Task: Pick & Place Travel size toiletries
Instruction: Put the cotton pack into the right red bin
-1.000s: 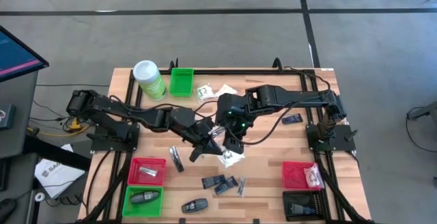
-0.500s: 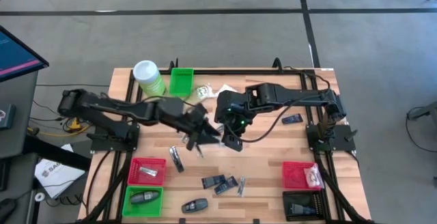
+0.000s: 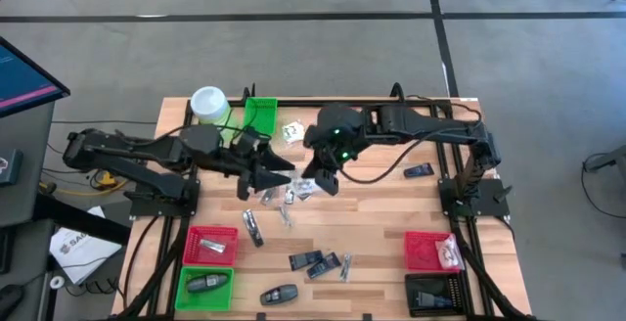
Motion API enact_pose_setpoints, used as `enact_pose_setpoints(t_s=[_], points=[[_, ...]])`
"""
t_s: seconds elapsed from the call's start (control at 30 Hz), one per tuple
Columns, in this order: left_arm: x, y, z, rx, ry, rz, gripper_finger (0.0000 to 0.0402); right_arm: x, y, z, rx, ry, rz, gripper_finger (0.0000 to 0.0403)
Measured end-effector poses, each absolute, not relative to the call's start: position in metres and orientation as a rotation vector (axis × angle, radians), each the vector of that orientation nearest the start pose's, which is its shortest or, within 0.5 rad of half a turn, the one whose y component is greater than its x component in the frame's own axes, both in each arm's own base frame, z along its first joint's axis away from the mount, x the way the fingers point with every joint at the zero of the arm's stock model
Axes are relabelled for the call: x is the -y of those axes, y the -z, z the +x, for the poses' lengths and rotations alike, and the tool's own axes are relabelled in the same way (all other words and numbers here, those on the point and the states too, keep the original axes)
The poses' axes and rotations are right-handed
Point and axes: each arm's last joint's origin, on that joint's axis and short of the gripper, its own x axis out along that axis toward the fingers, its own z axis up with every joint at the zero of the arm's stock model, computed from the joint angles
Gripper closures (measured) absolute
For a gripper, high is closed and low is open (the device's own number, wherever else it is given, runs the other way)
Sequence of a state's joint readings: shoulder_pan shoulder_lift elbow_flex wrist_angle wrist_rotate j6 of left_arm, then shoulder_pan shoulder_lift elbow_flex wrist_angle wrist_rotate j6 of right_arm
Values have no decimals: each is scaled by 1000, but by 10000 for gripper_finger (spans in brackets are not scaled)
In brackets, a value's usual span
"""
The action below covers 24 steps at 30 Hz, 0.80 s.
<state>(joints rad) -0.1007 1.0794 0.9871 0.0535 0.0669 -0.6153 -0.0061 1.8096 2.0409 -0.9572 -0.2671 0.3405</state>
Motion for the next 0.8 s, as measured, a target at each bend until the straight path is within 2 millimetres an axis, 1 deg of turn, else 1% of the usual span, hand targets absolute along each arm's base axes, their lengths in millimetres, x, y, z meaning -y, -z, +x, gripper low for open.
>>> enact_pose_setpoints(t_s=[0.07,0.17,0.33,0.5,0.63,0.8], points=[[30,-367,239,-121,152,-612,172,-3,-417,372,-744,-82,408,403],[39,-361,240,-174,146,-608,181,-6,-427,357,-735,-7,391,403],[53,-346,251,-238,96,-598,192,-22,-445,329,-706,155,385,403],[70,-331,267,-254,48,-615,198,-48,-452,303,-713,264,357,403],[87,-324,284,-193,71,-674,198,-72,-454,283,-705,358,339,403],[106,-313,303,-93,103,-758,198,-102,-454,251,-689,480,323,403]])
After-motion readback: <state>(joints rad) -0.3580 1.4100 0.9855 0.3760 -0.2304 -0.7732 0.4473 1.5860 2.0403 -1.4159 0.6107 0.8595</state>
